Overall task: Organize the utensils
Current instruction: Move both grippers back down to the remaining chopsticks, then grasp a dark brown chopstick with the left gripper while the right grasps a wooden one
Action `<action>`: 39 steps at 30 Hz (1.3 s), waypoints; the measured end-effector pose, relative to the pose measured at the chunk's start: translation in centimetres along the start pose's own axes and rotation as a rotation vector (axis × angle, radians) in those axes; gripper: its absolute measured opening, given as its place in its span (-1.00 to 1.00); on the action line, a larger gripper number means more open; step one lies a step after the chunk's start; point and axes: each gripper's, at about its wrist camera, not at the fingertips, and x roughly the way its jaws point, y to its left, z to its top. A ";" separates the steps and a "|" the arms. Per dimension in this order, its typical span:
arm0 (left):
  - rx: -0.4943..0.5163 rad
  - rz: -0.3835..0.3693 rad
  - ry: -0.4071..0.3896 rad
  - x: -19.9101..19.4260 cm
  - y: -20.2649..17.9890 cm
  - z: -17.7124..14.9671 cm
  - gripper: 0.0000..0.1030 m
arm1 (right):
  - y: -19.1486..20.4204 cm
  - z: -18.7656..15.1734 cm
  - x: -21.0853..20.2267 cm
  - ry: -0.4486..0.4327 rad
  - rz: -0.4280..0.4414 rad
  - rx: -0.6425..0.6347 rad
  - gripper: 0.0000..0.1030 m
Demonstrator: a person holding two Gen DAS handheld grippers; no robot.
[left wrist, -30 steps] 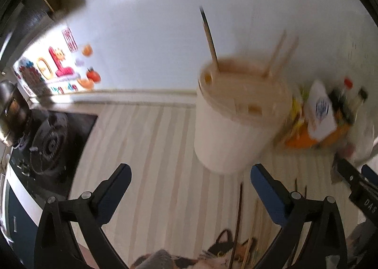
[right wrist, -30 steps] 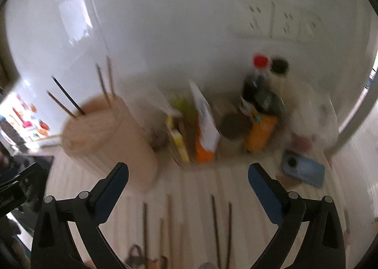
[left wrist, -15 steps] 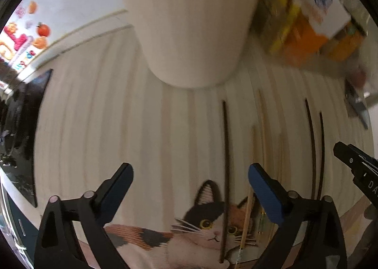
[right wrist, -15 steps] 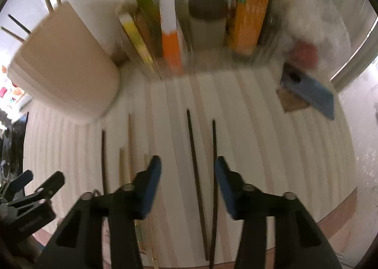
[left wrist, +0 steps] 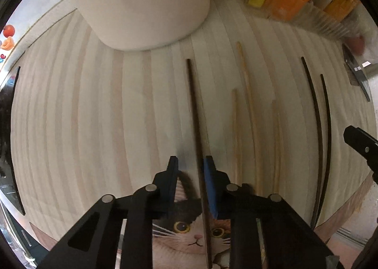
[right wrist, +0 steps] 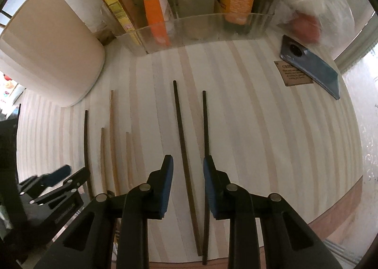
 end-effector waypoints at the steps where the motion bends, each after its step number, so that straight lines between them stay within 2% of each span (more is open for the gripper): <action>1: 0.004 0.008 -0.005 0.0 0.0 0.0 -0.78 | 0.0 0.0 -0.1 0.000 -0.001 0.000 -0.46; 4: 0.012 0.008 -0.006 0.1 -0.2 0.3 -0.91 | 0.0 0.2 -0.2 0.002 -0.003 -0.002 -0.46; 8: -0.003 0.022 -0.012 -0.1 0.8 0.0 -0.93 | 0.3 0.3 -0.2 0.008 -0.006 -0.010 -0.46; 12: -0.042 0.034 -0.007 -0.3 3.7 -0.7 -0.93 | 0.7 0.2 -0.1 0.028 0.011 -0.015 -0.46; 18: -0.115 0.066 0.006 -0.4 8.0 -1.6 -0.93 | 2.5 -0.3 0.9 0.085 0.070 -0.048 -0.46; 25: -0.138 0.070 0.009 -0.7 10.3 -3.1 -0.93 | 6.4 -1.2 3.9 0.183 0.101 -0.123 -0.46; 29: -0.145 0.071 0.005 -0.3 10.2 -2.4 -0.93 | 8.1 -2.1 5.2 0.211 0.035 -0.190 -0.46; 33: -0.153 0.063 0.002 -0.4 10.5 -3.4 -0.93 | 8.5 -2.4 4.9 0.201 -0.045 -0.229 -0.80; 39: -0.152 0.067 -0.004 -0.7 11.1 -3.5 -0.93 | 6.2 -1.5 4.6 0.210 -0.108 -0.205 -0.82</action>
